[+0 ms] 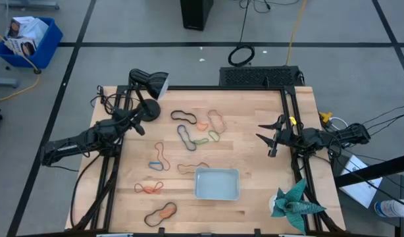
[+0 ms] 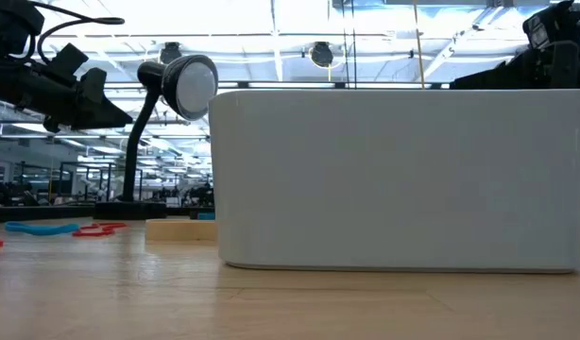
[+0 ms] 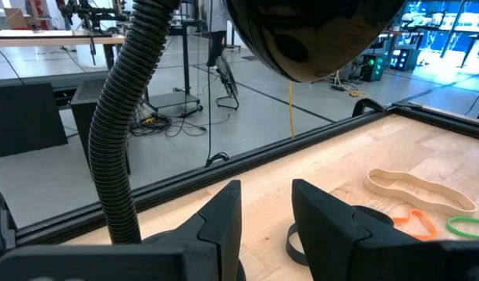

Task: Pick and place rubber bands into bin
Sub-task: Put the bottom brown rubber band into the gray bin

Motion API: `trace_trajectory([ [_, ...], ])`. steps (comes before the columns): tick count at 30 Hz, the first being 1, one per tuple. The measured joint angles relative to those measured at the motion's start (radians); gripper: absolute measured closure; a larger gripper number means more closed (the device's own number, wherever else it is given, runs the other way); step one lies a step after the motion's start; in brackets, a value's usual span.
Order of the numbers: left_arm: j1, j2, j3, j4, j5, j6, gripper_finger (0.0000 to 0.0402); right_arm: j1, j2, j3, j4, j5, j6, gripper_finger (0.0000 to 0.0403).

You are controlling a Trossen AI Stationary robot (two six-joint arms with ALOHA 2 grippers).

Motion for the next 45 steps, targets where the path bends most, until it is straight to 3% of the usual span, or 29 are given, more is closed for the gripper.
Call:
trace_trajectory([
  [6,0.0,0.0,0.0,0.0,0.0,0.0,0.0282,0.0,0.0,0.0,0.001,-0.001,0.008,0.0234],
  [12,0.0,0.0,0.0,0.0,0.0,0.0,0.0282,0.0,0.001,0.0,0.015,0.0,0.17,0.0234],
  [17,0.0,0.0,0.0,0.0,0.0,0.0,0.0282,0.0,0.0,0.0,0.095,-0.001,0.148,0.0234],
  [37,0.0,0.0,0.0,0.002,0.002,-0.006,0.0282,0.0,0.0,0.0,0.073,0.0,0.158,0.0234],
  [45,0.0,0.0,0.0,0.004,0.056,-0.055,0.0282,0.0,0.0,0.0,0.075,0.0,0.158,0.0234],
])
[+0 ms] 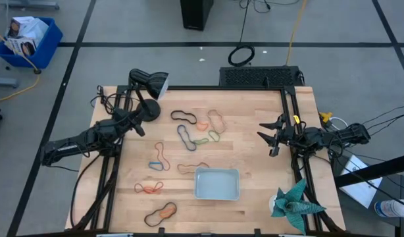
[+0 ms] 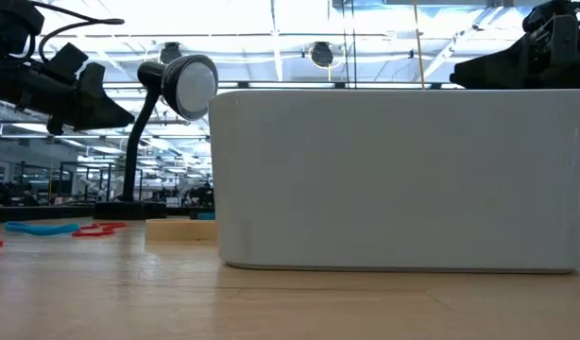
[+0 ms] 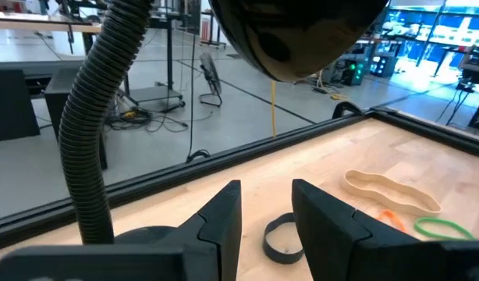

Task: Pick and place rubber bands into bin
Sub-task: Put the bottom brown rubber band into the gray bin

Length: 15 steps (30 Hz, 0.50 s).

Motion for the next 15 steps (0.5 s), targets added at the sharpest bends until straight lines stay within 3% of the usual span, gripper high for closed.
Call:
trace_trajectory([
  [10,0.0,0.0,0.0,-0.002,0.006,0.0,0.0282,0.0,0.0,0.0,0.0,0.001,0.0,0.0234],
  [15,0.0,0.0,0.0,-0.003,0.103,-0.007,0.0282,0.0,0.0,0.0,0.0,0.001,0.0,0.0234],
])
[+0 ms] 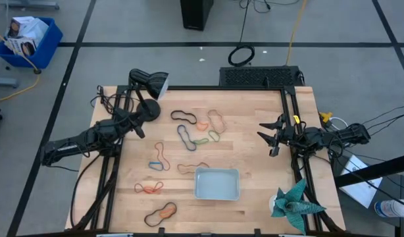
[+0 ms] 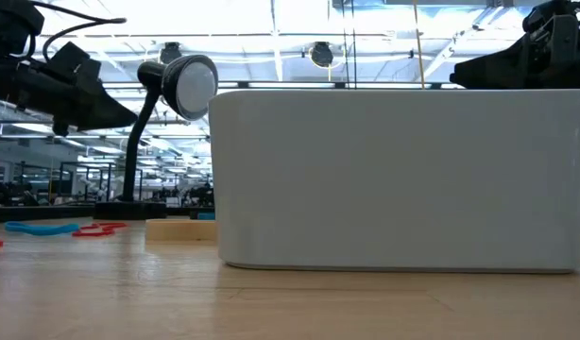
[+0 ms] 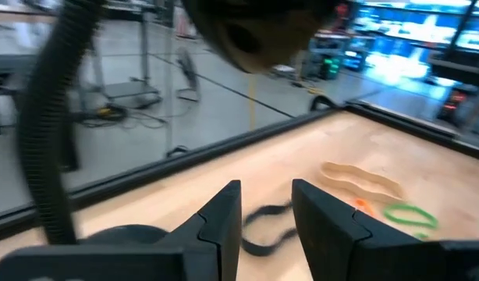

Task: Pick and place rubber bands into bin
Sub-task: Put the bottom brown rubber band into the gray bin

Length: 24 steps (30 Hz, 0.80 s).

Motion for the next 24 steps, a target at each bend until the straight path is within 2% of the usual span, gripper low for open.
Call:
trace_trajectory([
  [11,0.0,0.0,0.0,0.006,0.367,-0.016,0.0282,0.0,0.0,0.0,0.0,0.0,-0.049,0.0234],
  [15,0.0,0.0,-0.001,0.097,0.423,0.008,0.0282,0.0,0.0,0.0,0.0,0.019,-0.055,0.0234],
  [20,-0.001,0.015,-0.001,0.256,0.53,0.07,0.0282,0.0,0.0,0.0,0.0,0.117,-0.056,0.0234],
  [24,-0.011,0.1,-0.001,0.288,0.533,0.113,0.0282,0.0,0.0,0.0,0.0,0.156,-0.056,0.0234],
])
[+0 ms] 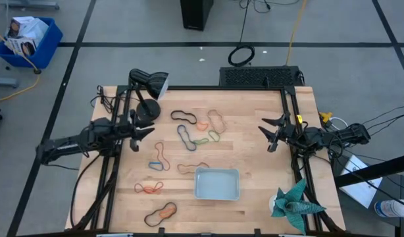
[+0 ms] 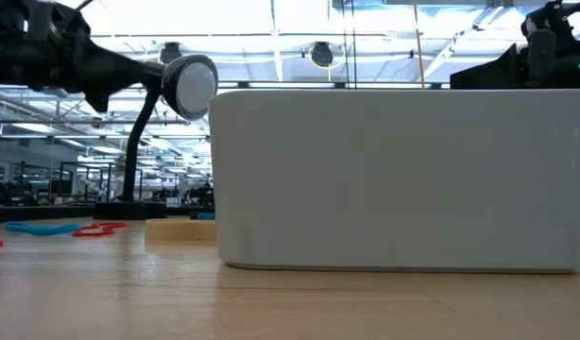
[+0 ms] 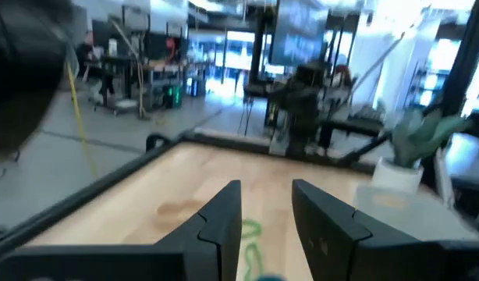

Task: Pick and place rubber bands into bin
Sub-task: Put the bottom brown rubber band into the gray bin

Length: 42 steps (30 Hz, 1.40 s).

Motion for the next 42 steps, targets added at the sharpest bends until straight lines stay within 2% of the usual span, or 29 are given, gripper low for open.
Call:
trace_trajectory([
  [5,-0.019,0.188,0.0,0.086,-0.006,-0.03,0.0282,0.0,0.0,0.0,0.0,0.001,0.001,0.0234],
  [9,-0.048,0.346,0.001,0.243,0.06,-0.057,0.0282,0.0,0.0,0.0,0.0,0.001,0.001,0.0234],
  [13,-0.097,0.495,0.053,0.284,0.068,-0.055,0.0282,0.0,0.0,0.0,0.0,0.002,0.001,0.0234],
  [18,-0.167,0.694,0.18,0.237,0.062,-0.018,0.0282,0.0,0.0,0.0,-0.001,0.002,0.0,0.0234],
  [29,-0.299,1.084,0.486,-0.042,0.037,0.01,0.0282,0.0,0.0,0.0,-0.033,0.007,0.002,0.0234],
  [36,-0.351,1.292,0.537,-0.093,0.001,-0.069,0.0282,0.0,0.0,0.0,-0.031,0.008,0.003,0.0234],
  [42,-0.371,1.413,0.537,-0.086,0.032,-0.135,0.0282,0.0,0.0,0.0,-0.031,0.009,0.003,0.0234],
])
